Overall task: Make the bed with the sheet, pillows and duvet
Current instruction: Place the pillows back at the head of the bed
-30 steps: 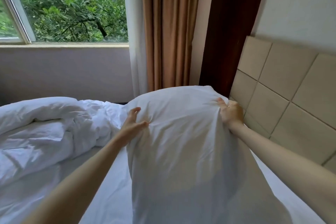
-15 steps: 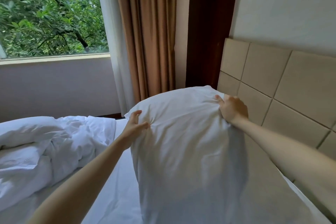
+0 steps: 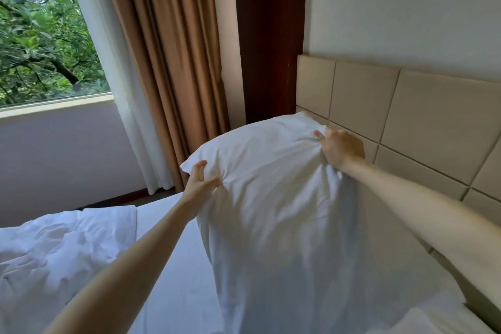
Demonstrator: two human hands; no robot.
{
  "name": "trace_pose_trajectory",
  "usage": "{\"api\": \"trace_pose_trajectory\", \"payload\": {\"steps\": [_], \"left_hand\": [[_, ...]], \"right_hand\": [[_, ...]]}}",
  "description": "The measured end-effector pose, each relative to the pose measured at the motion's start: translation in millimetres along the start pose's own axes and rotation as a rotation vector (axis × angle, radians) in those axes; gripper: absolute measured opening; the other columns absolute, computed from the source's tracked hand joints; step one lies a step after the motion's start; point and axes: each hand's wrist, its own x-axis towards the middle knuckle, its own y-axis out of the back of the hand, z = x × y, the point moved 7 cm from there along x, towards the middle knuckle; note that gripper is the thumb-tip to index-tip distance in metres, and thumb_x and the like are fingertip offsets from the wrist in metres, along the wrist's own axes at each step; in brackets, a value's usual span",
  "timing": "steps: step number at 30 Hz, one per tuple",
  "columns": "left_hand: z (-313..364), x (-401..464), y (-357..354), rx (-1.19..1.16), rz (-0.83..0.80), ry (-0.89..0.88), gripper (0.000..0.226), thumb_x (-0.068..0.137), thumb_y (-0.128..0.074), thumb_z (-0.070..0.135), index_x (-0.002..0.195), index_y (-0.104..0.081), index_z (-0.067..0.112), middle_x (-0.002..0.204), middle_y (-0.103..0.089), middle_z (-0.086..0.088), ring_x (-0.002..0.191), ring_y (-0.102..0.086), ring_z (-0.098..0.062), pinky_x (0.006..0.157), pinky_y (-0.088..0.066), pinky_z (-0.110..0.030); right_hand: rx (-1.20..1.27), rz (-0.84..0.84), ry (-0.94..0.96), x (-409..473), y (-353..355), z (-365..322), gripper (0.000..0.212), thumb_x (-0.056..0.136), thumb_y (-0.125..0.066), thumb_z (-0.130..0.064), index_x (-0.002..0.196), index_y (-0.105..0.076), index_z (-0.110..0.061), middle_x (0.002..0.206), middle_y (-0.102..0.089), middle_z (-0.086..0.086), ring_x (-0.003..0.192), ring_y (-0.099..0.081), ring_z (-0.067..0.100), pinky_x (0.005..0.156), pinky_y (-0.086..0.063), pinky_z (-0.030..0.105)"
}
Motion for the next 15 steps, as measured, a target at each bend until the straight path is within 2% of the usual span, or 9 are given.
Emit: {"api": "trace_pose_trajectory", "payload": {"steps": [3,8,15], "left_hand": [[-9,27,-25,-0.013,0.018,0.002,0.069,0.085,-0.061,0.005,0.144,-0.032,0.025,0.144,-0.034,0.001,0.119,-0.049,-0.020,0.075,-0.048,-0.023],[-26,76,-73,-0.036,0.083,0.014,0.071,0.082,-0.061,0.003,0.144,-0.033,0.026,0.145,-0.034,0.000,0.123,-0.046,-0.023,0.091,-0.048,-0.032],[-47,154,-143,0.016,0.160,0.058,0.076,0.084,-0.060,0.004,0.149,-0.027,0.028,0.151,-0.030,0.003,0.132,-0.039,-0.021,0.103,-0.041,-0.036]], "right_hand": [[-0.029,0.004,0.031,31,-16,19,0.051,0.104,-0.022,-0.042,0.102,-0.054,-0.003,0.095,-0.064,0.021,0.086,-0.061,0.036,0.069,-0.042,0.038],[-0.036,-0.037,0.068,88,-55,58,0.049,0.104,-0.022,-0.041,0.097,-0.052,-0.003,0.093,-0.064,0.020,0.074,-0.053,0.031,0.066,-0.038,0.037],[0.025,-0.061,0.080,175,-121,118,0.049,0.104,-0.024,-0.041,0.102,-0.053,-0.002,0.096,-0.064,0.023,0.087,-0.060,0.038,0.067,-0.038,0.038]]}}
